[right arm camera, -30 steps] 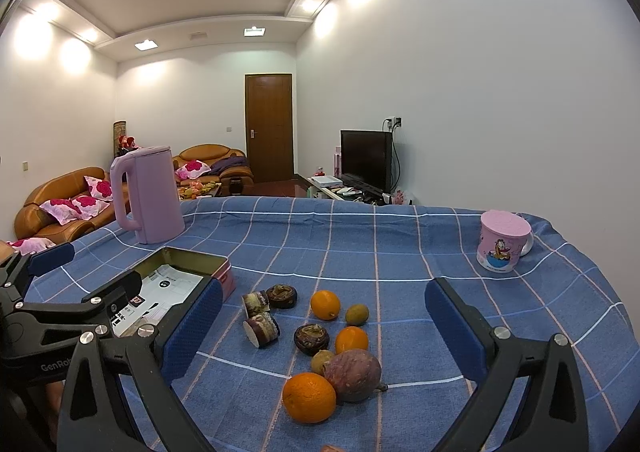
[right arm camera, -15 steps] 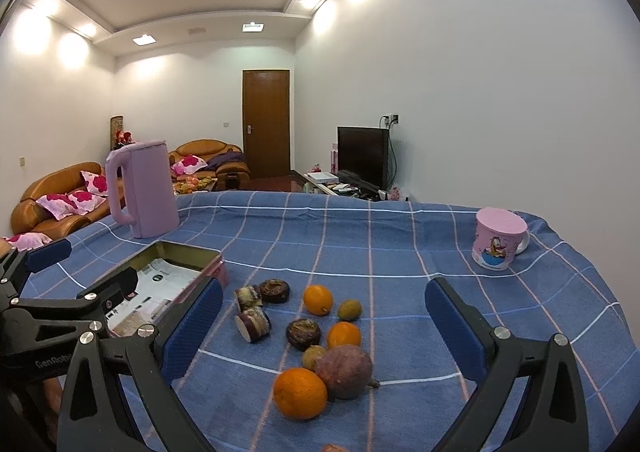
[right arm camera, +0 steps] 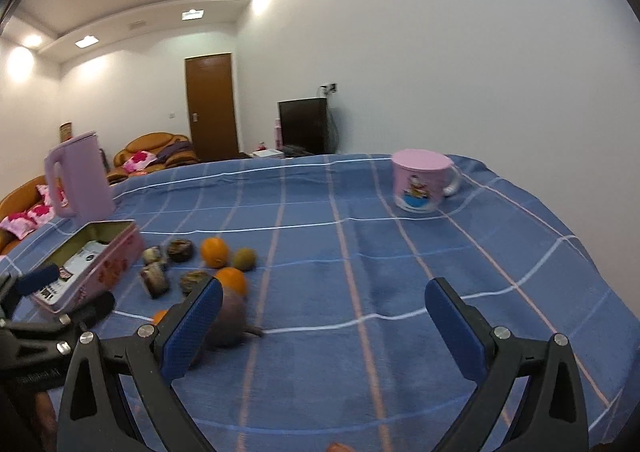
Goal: Organize fruits
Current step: 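Grasp the large orange with the left gripper while the right gripper grasps the purple passion fruit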
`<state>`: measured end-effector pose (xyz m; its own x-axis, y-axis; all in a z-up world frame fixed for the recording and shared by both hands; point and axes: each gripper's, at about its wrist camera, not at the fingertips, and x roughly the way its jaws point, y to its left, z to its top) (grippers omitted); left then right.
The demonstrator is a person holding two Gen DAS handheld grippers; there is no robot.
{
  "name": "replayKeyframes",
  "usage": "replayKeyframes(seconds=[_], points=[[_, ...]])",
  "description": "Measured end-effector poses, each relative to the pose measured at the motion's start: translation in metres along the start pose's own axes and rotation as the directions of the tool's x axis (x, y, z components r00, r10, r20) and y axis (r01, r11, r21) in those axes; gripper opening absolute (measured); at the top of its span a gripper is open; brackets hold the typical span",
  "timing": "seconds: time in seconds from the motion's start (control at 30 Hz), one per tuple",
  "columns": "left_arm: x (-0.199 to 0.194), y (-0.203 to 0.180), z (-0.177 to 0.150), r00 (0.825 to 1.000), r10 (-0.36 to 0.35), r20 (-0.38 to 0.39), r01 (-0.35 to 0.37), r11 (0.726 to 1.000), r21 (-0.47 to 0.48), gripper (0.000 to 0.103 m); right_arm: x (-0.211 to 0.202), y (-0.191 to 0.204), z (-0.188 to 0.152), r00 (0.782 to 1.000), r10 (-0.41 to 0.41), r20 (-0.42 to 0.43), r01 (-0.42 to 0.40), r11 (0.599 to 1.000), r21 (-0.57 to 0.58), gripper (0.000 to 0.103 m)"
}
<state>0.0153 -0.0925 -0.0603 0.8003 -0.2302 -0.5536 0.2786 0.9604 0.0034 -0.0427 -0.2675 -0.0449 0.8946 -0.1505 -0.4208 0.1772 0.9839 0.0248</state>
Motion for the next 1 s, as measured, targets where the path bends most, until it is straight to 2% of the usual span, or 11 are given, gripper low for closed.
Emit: replayKeyframes(seconds=[0.1,0.27,0.37,0.4,0.43,0.53,0.6,0.63,0.77,0.9,1.0], points=[[0.007,-0.016,-0.002,0.999,-0.04,-0.02,0.04,0.999,0.014,0.102,-0.004,-0.01,-0.002,1.0,-0.007,0.005,0.007,1.0,0.017,0.102],[0.016,-0.026,-0.005,0.996,-0.057,-0.069,0.061,0.997,0.052,0.099,-0.001,-0.017,-0.005,1.0,-0.007,-0.004,0.007,0.999,0.041,0.102],[0.024,-0.027,-0.004,0.991,-0.072,-0.109,0.079,0.995,0.057,0.088,-0.001,-0.017,-0.007,1.0,0.002,-0.006,-0.002,0.999,0.041,0.102],[0.027,-0.025,-0.005,0.988,-0.082,-0.128,0.089,0.995,0.055,0.082,0.0,-0.016,-0.007,1.0,0.004,-0.006,-0.004,0.999,0.038,0.102],[0.03,-0.025,-0.005,0.983,-0.109,-0.148,0.118,0.992,0.048,0.079,0.0,-0.015,-0.007,1.0,0.008,-0.005,-0.008,0.999,0.038,0.102],[0.031,-0.024,-0.006,0.977,-0.154,-0.15,0.161,0.986,0.036,0.069,0.001,-0.013,-0.007,1.0,0.03,0.002,-0.03,0.999,0.035,0.102],[0.028,-0.024,-0.008,0.974,-0.182,-0.135,0.188,0.981,0.04,0.051,0.003,-0.009,-0.007,0.999,0.037,0.003,-0.037,0.999,0.028,0.102],[0.026,-0.026,-0.008,0.972,-0.194,-0.129,0.202,0.978,0.046,0.046,0.005,-0.007,-0.007,0.999,0.039,0.001,-0.039,0.999,0.023,0.102],[0.025,-0.031,-0.01,0.975,-0.186,-0.122,0.197,0.977,0.084,0.047,0.009,0.003,-0.005,0.998,0.057,-0.001,-0.057,0.998,0.002,0.102],[0.028,-0.031,-0.008,0.972,-0.189,-0.138,0.2,0.977,0.07,0.05,0.012,0.006,-0.005,0.999,0.053,-0.007,-0.053,0.999,0.001,0.102],[0.026,-0.032,-0.009,0.972,-0.194,-0.13,0.205,0.975,0.08,0.047,0.013,0.005,-0.006,0.999,0.049,-0.009,-0.049,0.999,0.003,0.102]])
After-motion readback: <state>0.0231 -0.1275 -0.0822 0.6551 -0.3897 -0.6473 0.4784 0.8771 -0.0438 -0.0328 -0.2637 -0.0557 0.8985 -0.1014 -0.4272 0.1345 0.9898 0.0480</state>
